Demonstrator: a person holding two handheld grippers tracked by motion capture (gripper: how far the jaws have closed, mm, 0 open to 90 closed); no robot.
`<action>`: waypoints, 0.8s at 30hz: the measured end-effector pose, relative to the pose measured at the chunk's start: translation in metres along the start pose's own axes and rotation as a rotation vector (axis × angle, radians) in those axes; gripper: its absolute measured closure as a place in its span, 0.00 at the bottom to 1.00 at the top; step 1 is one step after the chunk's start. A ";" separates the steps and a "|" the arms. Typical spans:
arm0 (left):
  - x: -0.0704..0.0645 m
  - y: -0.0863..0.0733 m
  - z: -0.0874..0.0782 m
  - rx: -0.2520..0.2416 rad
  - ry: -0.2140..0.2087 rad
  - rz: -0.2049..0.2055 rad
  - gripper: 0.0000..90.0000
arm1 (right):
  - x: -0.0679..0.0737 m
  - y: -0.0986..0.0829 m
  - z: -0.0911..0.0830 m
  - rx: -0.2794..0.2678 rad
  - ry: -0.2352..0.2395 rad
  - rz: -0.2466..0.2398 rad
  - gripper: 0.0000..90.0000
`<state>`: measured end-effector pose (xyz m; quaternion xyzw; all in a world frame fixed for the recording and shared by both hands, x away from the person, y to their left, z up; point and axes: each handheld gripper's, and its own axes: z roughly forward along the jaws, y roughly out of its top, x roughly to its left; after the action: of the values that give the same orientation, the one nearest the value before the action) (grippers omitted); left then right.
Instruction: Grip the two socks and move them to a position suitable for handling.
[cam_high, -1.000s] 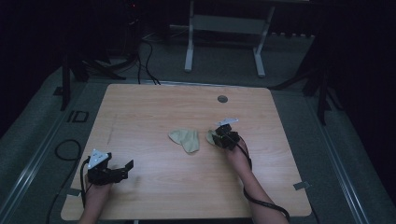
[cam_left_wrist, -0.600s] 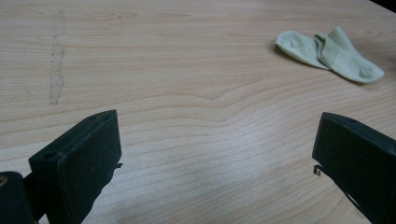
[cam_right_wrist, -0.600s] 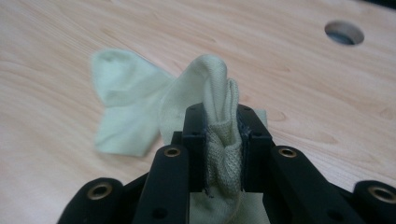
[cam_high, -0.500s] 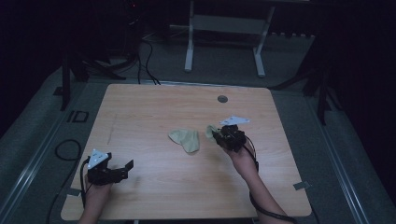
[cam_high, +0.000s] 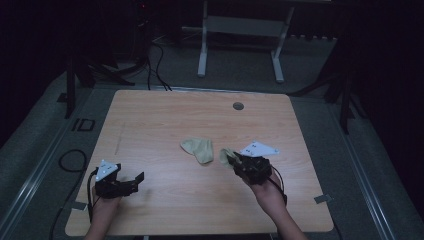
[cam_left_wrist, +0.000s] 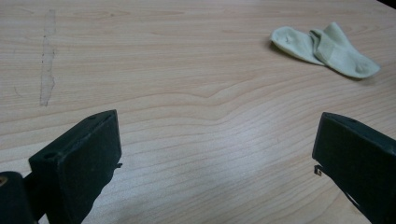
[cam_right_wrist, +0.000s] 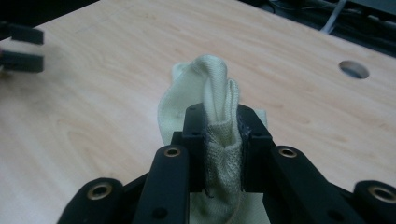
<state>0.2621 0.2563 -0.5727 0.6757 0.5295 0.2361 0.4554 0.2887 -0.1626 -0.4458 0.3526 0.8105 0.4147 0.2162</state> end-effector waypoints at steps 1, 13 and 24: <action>0.000 0.000 0.000 -0.001 -0.003 0.001 0.01 | 0.003 -0.003 -0.001 0.002 0.002 -0.004 0.85; -0.004 0.001 0.000 0.002 -0.027 0.031 0.01 | 0.041 -0.066 0.060 0.154 0.059 0.028 0.85; -0.007 0.001 0.002 0.000 -0.052 0.049 0.01 | 0.053 -0.081 0.084 0.211 0.069 -0.025 0.60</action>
<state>0.2620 0.2496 -0.5711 0.6943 0.5010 0.2295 0.4629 0.2763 -0.1122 -0.5631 0.3489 0.8609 0.3362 0.1550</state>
